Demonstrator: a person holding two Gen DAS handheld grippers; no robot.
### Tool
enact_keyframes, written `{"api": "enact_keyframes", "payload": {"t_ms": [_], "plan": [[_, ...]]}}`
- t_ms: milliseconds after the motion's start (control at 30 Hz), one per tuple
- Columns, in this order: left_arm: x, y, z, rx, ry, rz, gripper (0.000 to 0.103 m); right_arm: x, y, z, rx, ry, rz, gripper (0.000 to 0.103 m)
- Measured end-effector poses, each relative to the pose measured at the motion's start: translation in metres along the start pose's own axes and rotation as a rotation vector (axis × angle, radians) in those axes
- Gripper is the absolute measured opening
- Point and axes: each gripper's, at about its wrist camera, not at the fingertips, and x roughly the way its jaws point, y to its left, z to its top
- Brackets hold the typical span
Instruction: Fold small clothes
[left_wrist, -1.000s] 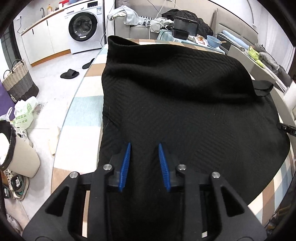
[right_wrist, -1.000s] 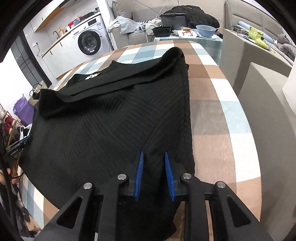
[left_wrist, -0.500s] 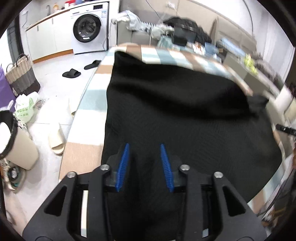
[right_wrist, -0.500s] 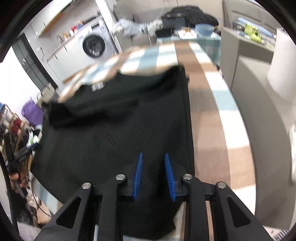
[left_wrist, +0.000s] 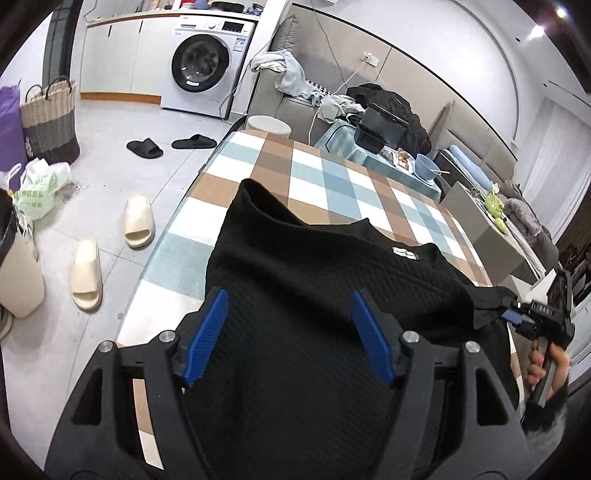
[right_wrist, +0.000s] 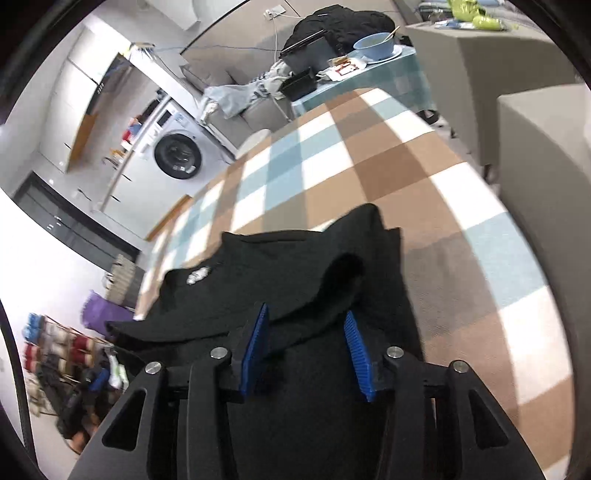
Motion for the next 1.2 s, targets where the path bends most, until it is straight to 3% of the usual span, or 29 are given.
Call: {"api": "enact_keyframes", "payload": {"t_ms": [100, 167, 233, 300, 333, 433, 567, 733, 900, 1133, 1200], "plan": [[0.010, -0.005, 0.004, 0.004, 0.004, -0.005, 0.069, 0.010, 0.003, 0.017, 0.014, -0.017, 0.034, 0.040], [0.019, -0.010, 0.007, 0.011, 0.009, -0.014, 0.069, 0.012, 0.009, 0.032, 0.010, -0.053, 0.168, 0.039], [0.021, -0.013, 0.009, 0.020, 0.007, -0.004, 0.069, 0.011, 0.010, 0.046, 0.034, -0.088, 0.228, 0.040], [0.020, -0.015, 0.008, 0.034, 0.002, 0.014, 0.069, 0.008, 0.009, 0.058, 0.035, -0.121, 0.128, 0.041], [0.019, -0.015, 0.007, 0.039, 0.002, 0.019, 0.069, 0.003, 0.006, 0.062, 0.017, -0.137, 0.038, 0.041], [0.021, -0.012, 0.004, 0.043, 0.009, 0.027, 0.069, -0.011, -0.003, 0.060, -0.021, -0.151, -0.036, 0.041], [0.033, -0.005, 0.008, 0.025, 0.034, 0.029, 0.069, -0.012, -0.012, 0.053, -0.061, -0.102, -0.105, 0.041], [0.051, -0.001, 0.026, 0.031, 0.047, 0.031, 0.069, -0.002, -0.017, 0.043, -0.107, -0.044, -0.139, 0.042], [0.080, 0.003, 0.051, 0.079, 0.057, 0.106, 0.069, 0.005, -0.007, 0.039, -0.160, -0.032, -0.148, 0.045], [0.144, 0.006, 0.087, 0.139, 0.146, 0.185, 0.069, 0.003, 0.008, 0.029, -0.218, -0.021, -0.145, 0.049], [0.159, 0.007, 0.094, 0.142, 0.164, 0.190, 0.060, 0.002, 0.010, 0.027, -0.226, -0.017, -0.146, 0.050]]}}
